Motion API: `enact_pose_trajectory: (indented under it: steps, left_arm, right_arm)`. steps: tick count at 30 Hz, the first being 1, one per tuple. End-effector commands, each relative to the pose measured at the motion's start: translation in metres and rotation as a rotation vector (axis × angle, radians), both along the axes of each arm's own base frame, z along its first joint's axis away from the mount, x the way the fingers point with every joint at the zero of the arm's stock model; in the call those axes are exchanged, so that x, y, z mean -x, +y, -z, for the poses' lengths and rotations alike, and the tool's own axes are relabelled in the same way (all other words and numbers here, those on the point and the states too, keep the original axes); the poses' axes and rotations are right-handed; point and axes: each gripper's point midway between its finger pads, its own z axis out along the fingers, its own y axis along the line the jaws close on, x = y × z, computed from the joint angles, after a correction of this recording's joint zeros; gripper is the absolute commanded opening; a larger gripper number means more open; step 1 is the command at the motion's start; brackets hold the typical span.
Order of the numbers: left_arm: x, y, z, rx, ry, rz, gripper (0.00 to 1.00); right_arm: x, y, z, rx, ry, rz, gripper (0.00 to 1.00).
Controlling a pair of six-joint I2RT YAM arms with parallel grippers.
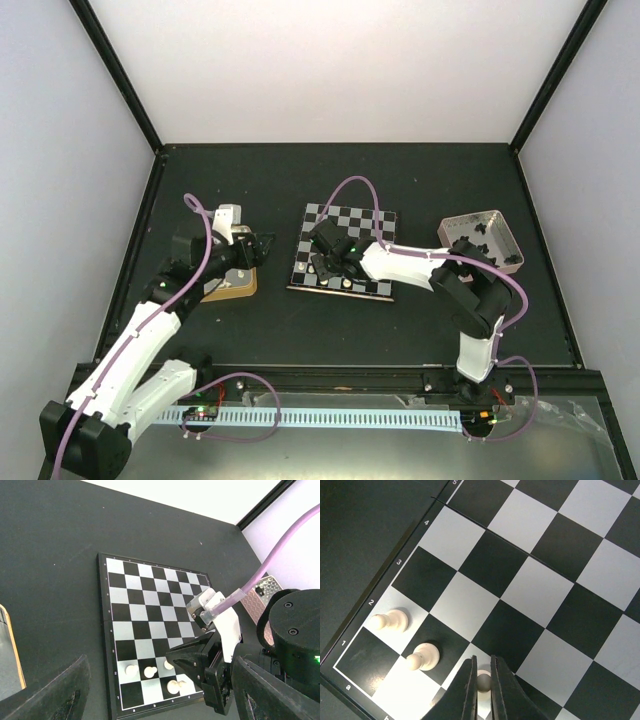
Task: Set up the chess pieces on the board
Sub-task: Place the chess piece on the chessboard.
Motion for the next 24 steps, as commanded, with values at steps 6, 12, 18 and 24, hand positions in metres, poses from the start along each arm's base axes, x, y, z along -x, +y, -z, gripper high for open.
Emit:
enact_pose_trajectory:
  steps: [6,12,18,24]
  left_arm:
    - [-0.003,0.003,0.006,-0.010,0.016,-0.017,0.79]
    - [-0.003,0.003,0.008,-0.011,0.021,-0.016,0.79]
    - [-0.004,0.007,0.010,-0.013,0.040,-0.042,0.79]
    - [-0.012,0.041,0.036,-0.096,0.166,-0.236,0.78]
  right_arm:
    - [0.001,0.006,0.000,-0.009,0.013,-0.002,0.12]
    - [0.000,0.006,-0.012,-0.025,0.007,0.017,0.20]
    - [-0.001,0.007,-0.037,-0.063,0.006,0.049,0.26]
    - [-0.003,-0.003,-0.064,-0.114,-0.004,0.122,0.29]
